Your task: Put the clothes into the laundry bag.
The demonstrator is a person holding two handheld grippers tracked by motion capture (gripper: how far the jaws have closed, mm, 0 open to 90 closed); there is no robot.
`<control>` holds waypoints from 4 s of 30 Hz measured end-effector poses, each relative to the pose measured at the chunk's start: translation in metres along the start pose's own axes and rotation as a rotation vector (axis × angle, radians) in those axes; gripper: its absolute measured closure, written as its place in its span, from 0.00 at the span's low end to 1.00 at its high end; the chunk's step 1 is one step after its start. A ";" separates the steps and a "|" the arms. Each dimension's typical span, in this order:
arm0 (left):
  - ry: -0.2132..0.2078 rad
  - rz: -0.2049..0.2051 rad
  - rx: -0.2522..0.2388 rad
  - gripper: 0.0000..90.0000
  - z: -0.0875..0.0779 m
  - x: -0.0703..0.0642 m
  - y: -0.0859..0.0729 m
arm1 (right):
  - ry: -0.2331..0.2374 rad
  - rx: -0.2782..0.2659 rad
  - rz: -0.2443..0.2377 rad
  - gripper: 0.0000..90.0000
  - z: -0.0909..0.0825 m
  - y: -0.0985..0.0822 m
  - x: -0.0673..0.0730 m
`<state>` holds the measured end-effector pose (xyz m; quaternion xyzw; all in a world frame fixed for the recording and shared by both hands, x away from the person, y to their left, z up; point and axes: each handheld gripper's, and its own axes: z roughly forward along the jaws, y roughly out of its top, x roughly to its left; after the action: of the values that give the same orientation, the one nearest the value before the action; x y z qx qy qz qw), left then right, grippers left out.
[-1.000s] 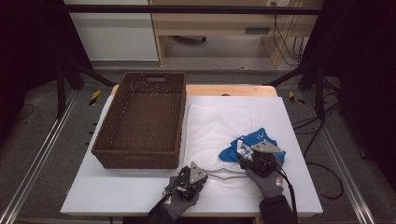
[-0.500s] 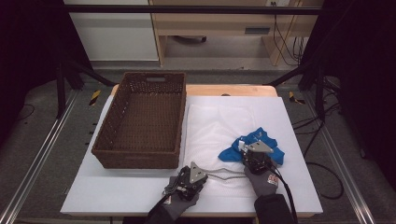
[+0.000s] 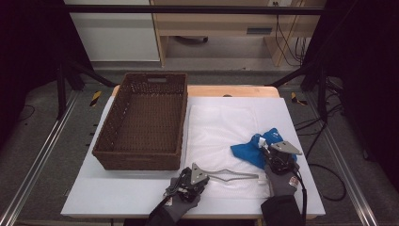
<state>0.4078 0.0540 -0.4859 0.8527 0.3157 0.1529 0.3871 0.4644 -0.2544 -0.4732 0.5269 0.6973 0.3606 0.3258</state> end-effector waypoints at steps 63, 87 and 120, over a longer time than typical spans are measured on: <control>-0.052 0.019 -0.002 1.00 0.000 -0.007 0.000 | 0.361 0.100 -0.190 0.72 -0.005 -0.015 0.092; -0.028 -0.006 -0.112 0.77 -0.031 0.003 0.030 | 0.380 -0.023 -0.111 0.99 -0.023 0.007 0.068; -0.049 0.013 -0.068 0.99 0.014 0.015 0.071 | 0.409 -0.014 -0.089 0.93 -0.050 -0.014 0.054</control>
<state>0.4563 0.0202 -0.4412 0.8446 0.2950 0.1451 0.4227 0.4035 -0.2129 -0.4624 0.4093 0.7689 0.4501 0.1966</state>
